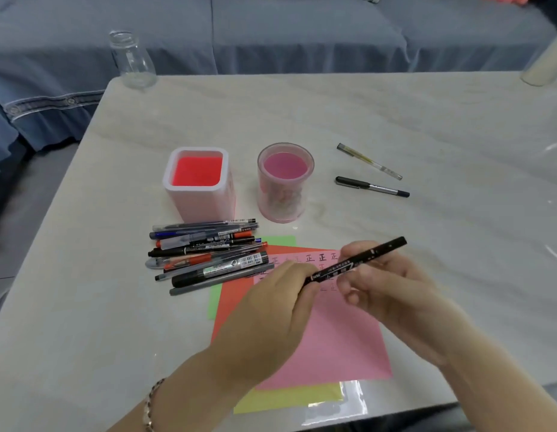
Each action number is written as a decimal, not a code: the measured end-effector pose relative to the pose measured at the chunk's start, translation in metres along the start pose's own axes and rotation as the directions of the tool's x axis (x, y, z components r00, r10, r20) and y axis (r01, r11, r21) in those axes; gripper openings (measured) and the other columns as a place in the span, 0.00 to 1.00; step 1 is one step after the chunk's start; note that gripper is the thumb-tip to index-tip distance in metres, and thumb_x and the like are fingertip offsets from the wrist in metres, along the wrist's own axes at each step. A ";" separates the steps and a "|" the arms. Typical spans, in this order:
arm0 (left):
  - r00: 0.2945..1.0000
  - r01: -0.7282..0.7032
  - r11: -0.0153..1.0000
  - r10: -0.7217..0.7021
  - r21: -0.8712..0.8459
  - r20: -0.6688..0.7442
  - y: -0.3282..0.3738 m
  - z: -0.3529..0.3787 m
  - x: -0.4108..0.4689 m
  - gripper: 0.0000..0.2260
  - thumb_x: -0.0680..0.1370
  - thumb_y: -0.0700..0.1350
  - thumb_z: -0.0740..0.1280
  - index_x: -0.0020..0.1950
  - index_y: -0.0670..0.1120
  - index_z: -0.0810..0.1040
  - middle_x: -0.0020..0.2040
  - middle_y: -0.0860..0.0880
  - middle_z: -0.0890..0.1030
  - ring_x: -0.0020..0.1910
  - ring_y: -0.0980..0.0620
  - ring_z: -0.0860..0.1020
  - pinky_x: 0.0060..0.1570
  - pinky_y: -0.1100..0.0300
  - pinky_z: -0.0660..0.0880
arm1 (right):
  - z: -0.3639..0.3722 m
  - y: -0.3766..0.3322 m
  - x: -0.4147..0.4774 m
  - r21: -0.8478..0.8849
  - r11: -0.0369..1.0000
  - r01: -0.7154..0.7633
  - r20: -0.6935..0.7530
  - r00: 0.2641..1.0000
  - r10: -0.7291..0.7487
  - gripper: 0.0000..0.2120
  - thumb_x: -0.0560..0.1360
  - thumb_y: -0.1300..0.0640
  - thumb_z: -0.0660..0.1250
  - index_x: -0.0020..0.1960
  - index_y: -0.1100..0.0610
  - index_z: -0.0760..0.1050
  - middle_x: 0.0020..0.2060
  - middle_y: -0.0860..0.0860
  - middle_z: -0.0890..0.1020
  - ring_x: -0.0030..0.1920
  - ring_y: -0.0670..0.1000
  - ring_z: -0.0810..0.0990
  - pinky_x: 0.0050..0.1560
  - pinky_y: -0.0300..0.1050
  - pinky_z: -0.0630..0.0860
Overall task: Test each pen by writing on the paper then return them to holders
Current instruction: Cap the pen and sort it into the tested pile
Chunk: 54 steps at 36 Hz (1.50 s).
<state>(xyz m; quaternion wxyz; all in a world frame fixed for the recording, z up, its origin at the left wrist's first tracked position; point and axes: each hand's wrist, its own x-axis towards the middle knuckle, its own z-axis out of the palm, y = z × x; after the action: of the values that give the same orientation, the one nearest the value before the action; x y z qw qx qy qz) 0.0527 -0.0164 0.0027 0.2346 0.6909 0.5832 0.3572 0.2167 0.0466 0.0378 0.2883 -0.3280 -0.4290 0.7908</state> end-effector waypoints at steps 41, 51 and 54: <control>0.983 0.107 0.781 0.011 0.615 -0.185 -0.060 0.022 -0.026 0.22 0.66 0.30 0.71 0.60 0.37 0.76 0.53 0.40 0.72 0.52 0.43 0.68 0.54 0.48 0.63 | -0.041 0.047 0.000 -0.368 0.928 0.055 -0.699 0.642 -0.315 0.13 0.78 0.58 0.58 0.35 0.56 0.72 0.17 0.47 0.67 0.21 0.47 0.65 0.30 0.44 0.61; 0.956 -0.184 0.832 0.028 0.523 0.293 -0.032 0.060 -0.003 0.20 0.76 0.54 0.55 0.67 0.58 0.70 0.69 0.40 0.70 0.69 0.42 0.67 0.64 0.39 0.59 | -0.046 0.044 0.003 -0.264 0.945 0.193 -0.607 0.728 -0.318 0.14 0.80 0.56 0.55 0.45 0.57 0.78 0.35 0.54 0.85 0.36 0.51 0.83 0.38 0.37 0.78; 0.942 -0.234 0.803 0.047 0.548 0.333 -0.040 0.065 0.001 0.20 0.77 0.57 0.54 0.68 0.59 0.69 0.71 0.39 0.66 0.70 0.40 0.64 0.68 0.41 0.58 | -0.049 0.045 0.004 -0.359 0.917 0.176 -0.624 0.685 -0.376 0.11 0.78 0.57 0.60 0.41 0.55 0.79 0.32 0.52 0.83 0.35 0.50 0.82 0.38 0.37 0.78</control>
<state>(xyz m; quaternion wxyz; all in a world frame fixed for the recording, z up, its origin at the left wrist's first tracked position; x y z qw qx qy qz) 0.0773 -0.0014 -0.0683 0.0721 0.8172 0.5676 0.0689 0.2438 0.0523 -0.0230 0.4943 -0.5617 -0.4415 0.4952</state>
